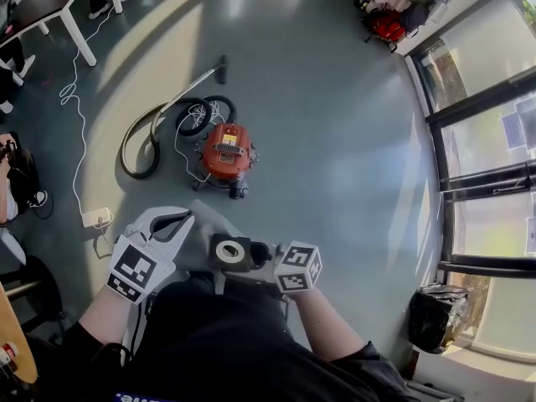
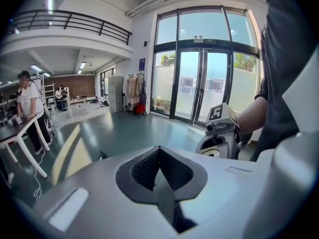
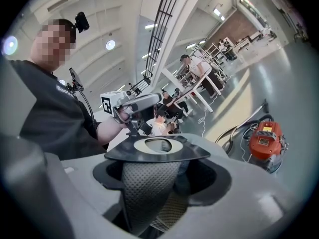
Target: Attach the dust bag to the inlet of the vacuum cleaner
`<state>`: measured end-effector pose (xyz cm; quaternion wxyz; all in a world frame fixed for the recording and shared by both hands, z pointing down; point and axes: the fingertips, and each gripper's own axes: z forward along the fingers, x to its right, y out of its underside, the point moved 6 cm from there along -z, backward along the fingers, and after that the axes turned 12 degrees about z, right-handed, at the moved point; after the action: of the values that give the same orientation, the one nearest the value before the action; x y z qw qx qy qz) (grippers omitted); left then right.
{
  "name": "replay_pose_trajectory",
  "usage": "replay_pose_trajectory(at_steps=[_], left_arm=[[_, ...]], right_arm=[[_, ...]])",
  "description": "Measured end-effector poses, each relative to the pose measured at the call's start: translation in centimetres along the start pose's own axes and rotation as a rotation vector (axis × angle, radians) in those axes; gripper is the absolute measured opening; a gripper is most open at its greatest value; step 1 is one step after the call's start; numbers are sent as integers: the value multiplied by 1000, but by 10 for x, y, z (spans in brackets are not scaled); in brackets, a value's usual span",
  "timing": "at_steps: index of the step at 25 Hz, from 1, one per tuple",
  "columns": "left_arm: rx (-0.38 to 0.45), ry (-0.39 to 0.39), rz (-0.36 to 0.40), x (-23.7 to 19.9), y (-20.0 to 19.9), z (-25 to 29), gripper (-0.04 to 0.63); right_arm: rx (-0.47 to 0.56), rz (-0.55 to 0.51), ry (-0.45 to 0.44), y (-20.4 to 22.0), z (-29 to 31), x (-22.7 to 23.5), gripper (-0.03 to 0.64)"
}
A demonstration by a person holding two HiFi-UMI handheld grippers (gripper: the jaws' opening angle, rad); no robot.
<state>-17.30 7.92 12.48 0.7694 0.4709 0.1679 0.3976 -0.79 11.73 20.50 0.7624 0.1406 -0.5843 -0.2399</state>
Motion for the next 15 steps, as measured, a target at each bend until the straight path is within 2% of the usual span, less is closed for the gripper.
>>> replay_pose_trajectory(at_steps=[7, 15], left_arm=[[-2, -90, 2, 2, -18, 38, 17], [-58, -174, 30, -6, -12, 85, 17]], right_arm=[[-60, -8, -61, 4, -25, 32, 310], [-83, 20, -88, 11, -52, 75, 310]])
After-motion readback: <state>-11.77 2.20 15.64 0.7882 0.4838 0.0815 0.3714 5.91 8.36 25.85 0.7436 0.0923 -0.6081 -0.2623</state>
